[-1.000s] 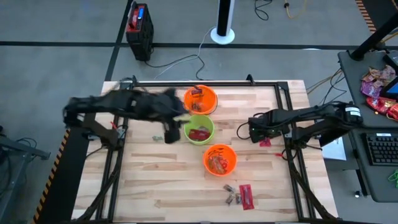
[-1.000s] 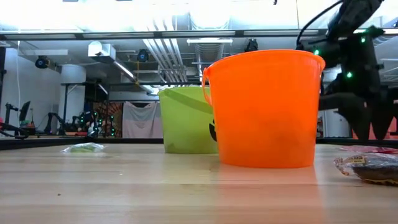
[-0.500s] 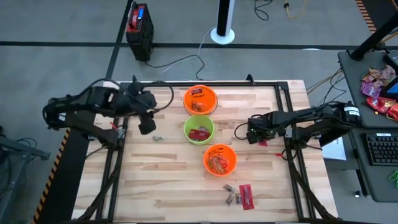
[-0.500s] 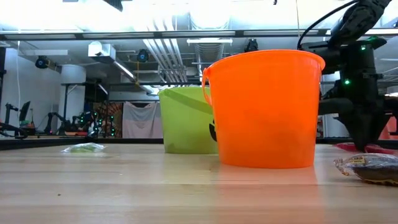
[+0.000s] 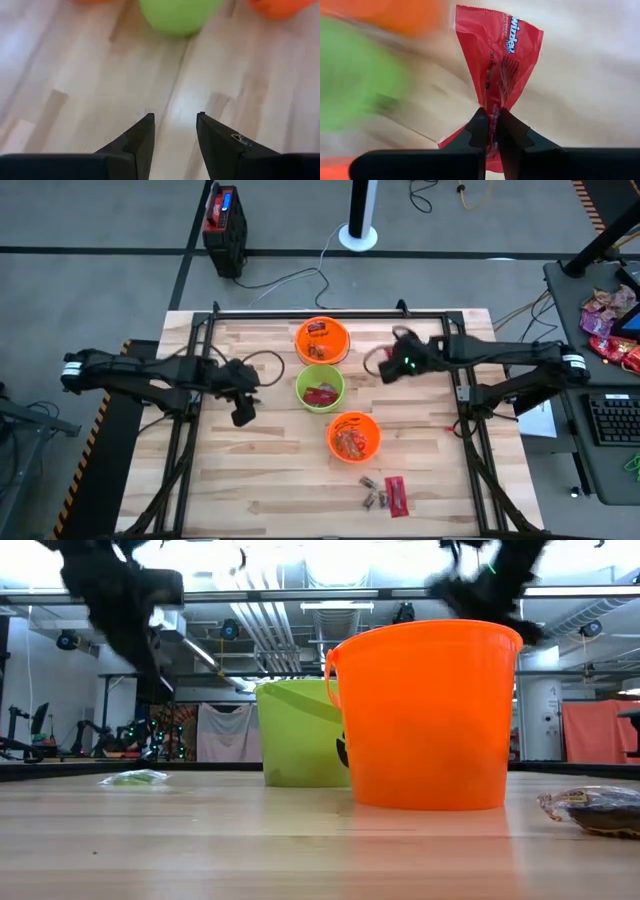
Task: Sort candy by brand, put in halloween buckets
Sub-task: Put the red candy into the green bucket
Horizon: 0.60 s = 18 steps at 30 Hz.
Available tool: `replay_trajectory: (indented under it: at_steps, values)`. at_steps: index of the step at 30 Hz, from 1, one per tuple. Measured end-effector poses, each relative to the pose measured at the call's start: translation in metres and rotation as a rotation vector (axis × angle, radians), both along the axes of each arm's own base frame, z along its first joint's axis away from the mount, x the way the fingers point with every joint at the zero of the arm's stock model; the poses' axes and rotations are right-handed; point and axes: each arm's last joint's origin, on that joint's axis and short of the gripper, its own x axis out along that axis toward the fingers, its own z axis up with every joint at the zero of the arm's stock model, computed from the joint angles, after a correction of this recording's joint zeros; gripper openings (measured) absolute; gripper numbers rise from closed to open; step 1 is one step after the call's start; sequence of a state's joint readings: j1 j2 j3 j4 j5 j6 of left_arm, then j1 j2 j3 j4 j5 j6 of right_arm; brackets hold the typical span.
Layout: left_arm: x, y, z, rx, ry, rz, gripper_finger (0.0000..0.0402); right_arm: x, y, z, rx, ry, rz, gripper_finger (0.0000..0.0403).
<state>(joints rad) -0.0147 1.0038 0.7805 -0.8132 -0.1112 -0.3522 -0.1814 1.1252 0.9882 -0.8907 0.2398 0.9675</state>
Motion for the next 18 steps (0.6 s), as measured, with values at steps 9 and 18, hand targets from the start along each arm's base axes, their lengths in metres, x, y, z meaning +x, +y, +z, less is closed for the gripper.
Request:
replay_trajectory:
  at_steps: [9,18]
  values:
    - [-0.001,0.003,-0.055,0.025,0.114,-0.027,0.0130,0.077,-0.005,0.072,-0.381,-0.478,0.426,0.0018]
    - [0.007,0.010,-0.083,-0.001,0.191,-0.027,0.0145,0.142,-0.005,0.023,-0.255,-0.375,0.582,0.0018]
